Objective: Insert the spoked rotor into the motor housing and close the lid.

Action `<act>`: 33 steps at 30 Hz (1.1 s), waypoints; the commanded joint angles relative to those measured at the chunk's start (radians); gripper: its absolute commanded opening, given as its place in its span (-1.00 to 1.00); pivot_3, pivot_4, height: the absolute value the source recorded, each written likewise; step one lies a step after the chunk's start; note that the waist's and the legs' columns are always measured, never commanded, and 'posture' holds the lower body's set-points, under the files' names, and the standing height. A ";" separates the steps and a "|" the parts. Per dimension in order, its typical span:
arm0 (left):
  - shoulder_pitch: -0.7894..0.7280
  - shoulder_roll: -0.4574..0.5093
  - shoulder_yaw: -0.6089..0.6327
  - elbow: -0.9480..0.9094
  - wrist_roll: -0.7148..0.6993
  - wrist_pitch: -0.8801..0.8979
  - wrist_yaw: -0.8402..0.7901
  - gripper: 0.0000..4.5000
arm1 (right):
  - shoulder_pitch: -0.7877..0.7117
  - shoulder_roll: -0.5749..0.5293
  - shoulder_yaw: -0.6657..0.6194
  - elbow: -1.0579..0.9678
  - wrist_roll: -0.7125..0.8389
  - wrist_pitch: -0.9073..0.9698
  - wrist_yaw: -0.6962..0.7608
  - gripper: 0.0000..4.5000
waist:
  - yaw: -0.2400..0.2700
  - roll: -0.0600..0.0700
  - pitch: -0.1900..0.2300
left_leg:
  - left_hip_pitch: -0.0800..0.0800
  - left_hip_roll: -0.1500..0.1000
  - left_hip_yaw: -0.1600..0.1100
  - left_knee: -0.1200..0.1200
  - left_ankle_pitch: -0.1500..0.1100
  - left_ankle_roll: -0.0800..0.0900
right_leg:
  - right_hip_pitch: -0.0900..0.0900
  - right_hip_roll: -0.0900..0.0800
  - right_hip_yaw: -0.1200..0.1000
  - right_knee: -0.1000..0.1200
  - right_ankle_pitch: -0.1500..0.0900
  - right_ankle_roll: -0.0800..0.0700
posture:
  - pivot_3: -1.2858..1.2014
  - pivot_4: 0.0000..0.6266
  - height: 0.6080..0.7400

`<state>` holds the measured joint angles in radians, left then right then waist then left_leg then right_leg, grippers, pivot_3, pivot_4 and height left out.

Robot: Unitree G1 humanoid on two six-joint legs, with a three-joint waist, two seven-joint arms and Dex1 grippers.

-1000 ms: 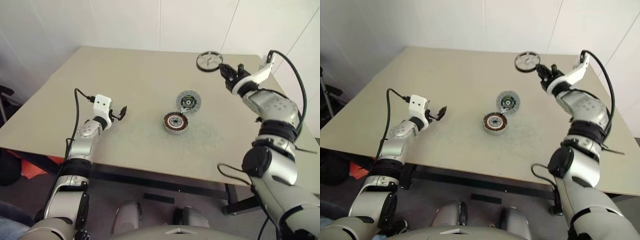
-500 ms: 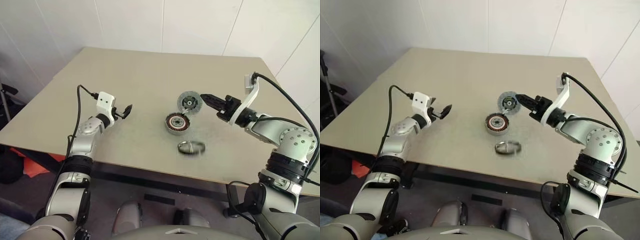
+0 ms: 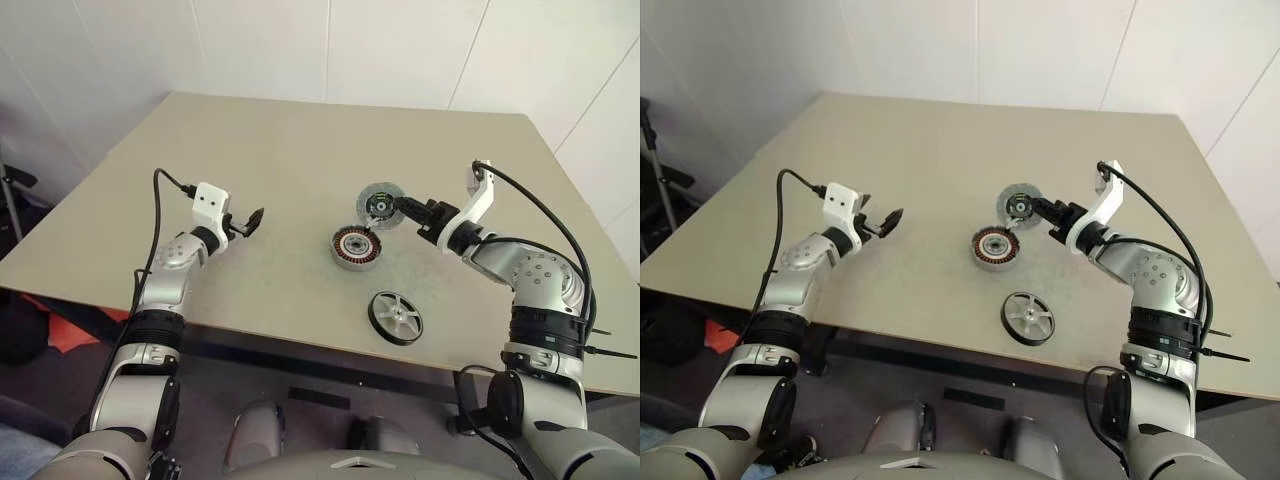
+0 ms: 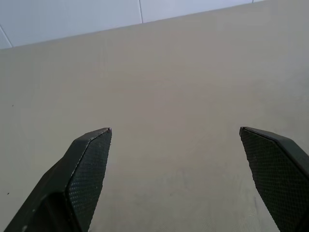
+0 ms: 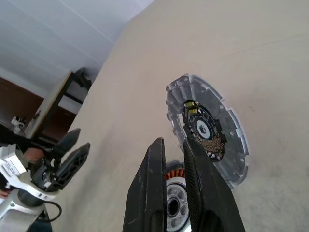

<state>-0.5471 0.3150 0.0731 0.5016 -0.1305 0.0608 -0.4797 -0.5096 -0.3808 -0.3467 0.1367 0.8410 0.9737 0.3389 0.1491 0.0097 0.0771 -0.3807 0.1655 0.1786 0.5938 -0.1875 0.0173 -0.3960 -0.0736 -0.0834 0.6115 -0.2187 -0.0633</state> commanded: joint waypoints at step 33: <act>-0.016 -0.037 -0.040 0.027 0.012 -0.029 -0.022 1.00 | 0.558 -0.505 -0.141 -0.232 0.265 0.348 0.703 0.26 | 0.012 0.001 -0.002 | 0.007 -0.001 -0.002 0.005 -0.006 0.012 | 0.014 0.000 -0.002 -0.011 0.000 0.012 | 0.03 -1.00 1.00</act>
<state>-0.5353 0.2741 0.0318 0.5384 -0.1262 0.0582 -0.4988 0.0568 -0.8933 -0.4632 -0.0912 1.0449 1.2681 1.0684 0.1615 0.0108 0.0748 -0.3738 0.1647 0.1769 0.5989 -0.1937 0.0289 -0.3818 -0.0739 -0.0853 0.6005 -0.2187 -0.0514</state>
